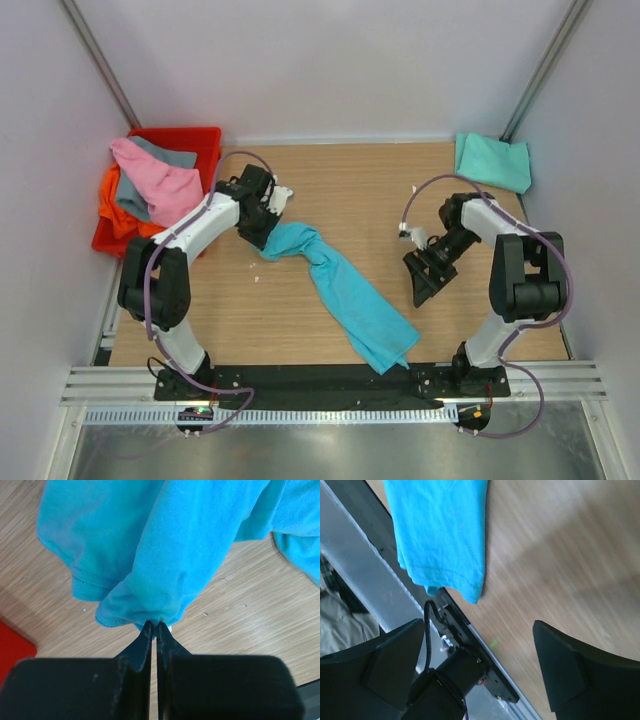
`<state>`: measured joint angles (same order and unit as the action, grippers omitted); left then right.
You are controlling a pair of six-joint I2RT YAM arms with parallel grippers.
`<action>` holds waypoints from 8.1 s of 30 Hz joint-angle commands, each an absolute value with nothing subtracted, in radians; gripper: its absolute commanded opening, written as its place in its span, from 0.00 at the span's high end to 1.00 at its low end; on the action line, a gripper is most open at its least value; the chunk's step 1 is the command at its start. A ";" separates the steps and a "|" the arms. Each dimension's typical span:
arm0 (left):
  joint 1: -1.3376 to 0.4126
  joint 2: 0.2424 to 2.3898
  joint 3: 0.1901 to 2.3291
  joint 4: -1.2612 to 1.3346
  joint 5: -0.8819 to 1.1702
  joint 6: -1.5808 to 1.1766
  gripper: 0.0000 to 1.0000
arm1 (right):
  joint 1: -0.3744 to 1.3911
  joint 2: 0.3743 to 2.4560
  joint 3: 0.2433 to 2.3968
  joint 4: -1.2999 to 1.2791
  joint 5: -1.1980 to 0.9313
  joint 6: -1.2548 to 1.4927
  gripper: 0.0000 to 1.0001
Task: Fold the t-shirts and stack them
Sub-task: Flatten the tshirt out
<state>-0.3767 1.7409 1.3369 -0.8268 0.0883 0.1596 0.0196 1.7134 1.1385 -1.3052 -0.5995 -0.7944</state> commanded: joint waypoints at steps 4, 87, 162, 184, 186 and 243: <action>-0.364 1.697 1.361 -0.805 0.117 0.144 1.00 | 0.071 1.770 1.057 -1.435 -0.459 -0.818 0.00; -0.278 1.542 1.384 -0.779 0.129 0.133 1.00 | -0.040 1.626 1.400 -1.321 -0.340 -0.697 0.52; -0.445 1.499 0.844 -0.382 -0.103 0.278 0.51 | -0.058 2.040 1.255 -0.759 -0.308 -0.449 0.53; -0.207 1.724 0.983 -0.480 0.324 0.192 0.71 | -0.060 2.049 1.258 -0.773 -0.302 -0.449 0.53; -0.206 1.724 0.982 -0.492 0.344 0.196 0.77 | -0.060 2.051 1.262 -0.779 -0.304 -0.449 0.53; -0.196 1.215 1.022 -0.675 0.502 0.225 0.99 | -0.255 2.133 1.626 -0.505 -0.452 -0.273 0.50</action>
<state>-0.2024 1.2106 1.0351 -0.6903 0.4671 0.2363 -0.2512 2.0716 1.5658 -0.5323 -0.3996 -0.2943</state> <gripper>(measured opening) 0.006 0.499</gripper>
